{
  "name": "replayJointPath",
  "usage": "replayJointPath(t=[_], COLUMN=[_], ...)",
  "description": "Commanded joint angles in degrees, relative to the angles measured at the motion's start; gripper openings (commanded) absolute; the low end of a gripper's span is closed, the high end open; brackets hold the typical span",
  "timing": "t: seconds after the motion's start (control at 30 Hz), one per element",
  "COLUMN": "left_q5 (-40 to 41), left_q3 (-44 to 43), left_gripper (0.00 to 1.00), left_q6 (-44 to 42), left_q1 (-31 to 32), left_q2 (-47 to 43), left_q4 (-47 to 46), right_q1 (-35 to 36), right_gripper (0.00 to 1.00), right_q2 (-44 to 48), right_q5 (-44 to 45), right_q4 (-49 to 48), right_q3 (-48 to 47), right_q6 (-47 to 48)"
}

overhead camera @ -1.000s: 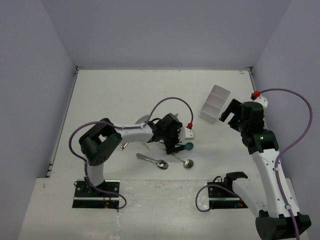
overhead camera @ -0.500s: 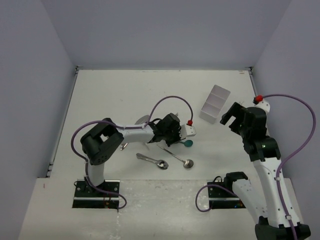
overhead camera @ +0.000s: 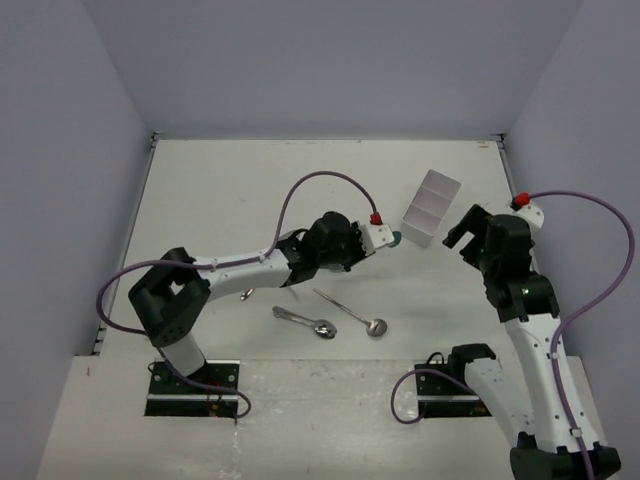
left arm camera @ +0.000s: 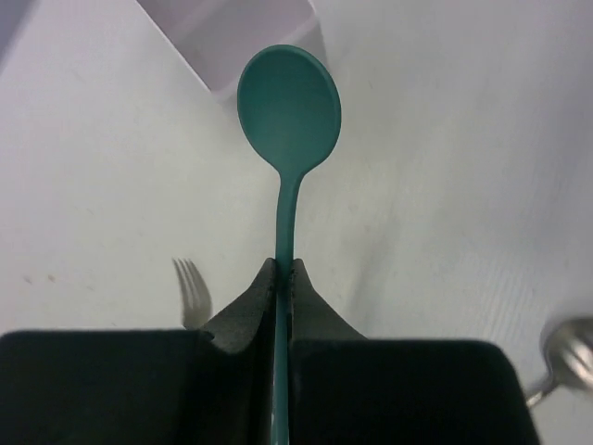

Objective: Sort the eating utensils into containers

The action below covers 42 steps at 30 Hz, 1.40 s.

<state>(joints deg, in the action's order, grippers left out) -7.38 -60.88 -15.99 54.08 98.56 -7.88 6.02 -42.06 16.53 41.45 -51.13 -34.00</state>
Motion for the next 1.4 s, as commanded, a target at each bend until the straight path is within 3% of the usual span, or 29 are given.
replayJointPath(t=[0.0,0.13,0.37,0.47,0.57,0.7,0.83,1.03,1.2,1.37], left_q5=[4.89,6.59,8.89,7.64,9.90,13.00,5.91,4.56,-1.58,-4.31], left_q3=[-0.20,-3.44,-7.65,-8.38,-6.54,-7.67,-12.59,-11.98,-10.05,-9.26], left_gripper=[0.00,0.00,0.00,0.00,0.00,0.00,0.00,0.00,0.00,0.00], left_q6=[3.94,5.79,14.13,17.29,18.45,19.06,20.03,20.12,20.99,22.58], left_q1=[0.06,-0.03,-0.12,-0.12,-0.12,-0.99,-2.05,-2.14,-2.05,-1.88], left_q2=[-4.43,-2.68,-2.68,-3.29,-4.34,-1.10,3.29,4.97,4.97,4.27], left_q4=[-18.98,-22.97,-26.06,-25.07,-30.41,-38.42,-41.33,-44.86,-46.09,-43.71], right_q1=[-0.13,-0.13,-0.13,-0.13,-0.13,-0.13,-0.13,-0.13,-0.13,-0.13], right_gripper=[0.99,0.99,0.99,0.99,0.99,0.99,0.99,0.99,0.99,0.99], right_q2=[-0.30,0.58,1.02,-0.12,-1.00,2.15,3.04,4.70,2.78,-0.73], right_q5=[0.96,-5.17,-33.97,-39.11,-38.60,-28.26,-24.79,-18.57,-24.43,-31.65], right_q4=[-3.04,-9.61,-27.00,-30.54,-29.33,-28.45,-27.92,-26.51,-28.26,-38.54], right_q3=[0.42,2.43,5.95,6.75,5.17,6.13,6.84,6.66,6.05,7.19], right_q6=[-1.86,-0.29,6.39,6.31,7.01,4.83,2.71,1.74,2.44,-0.44])
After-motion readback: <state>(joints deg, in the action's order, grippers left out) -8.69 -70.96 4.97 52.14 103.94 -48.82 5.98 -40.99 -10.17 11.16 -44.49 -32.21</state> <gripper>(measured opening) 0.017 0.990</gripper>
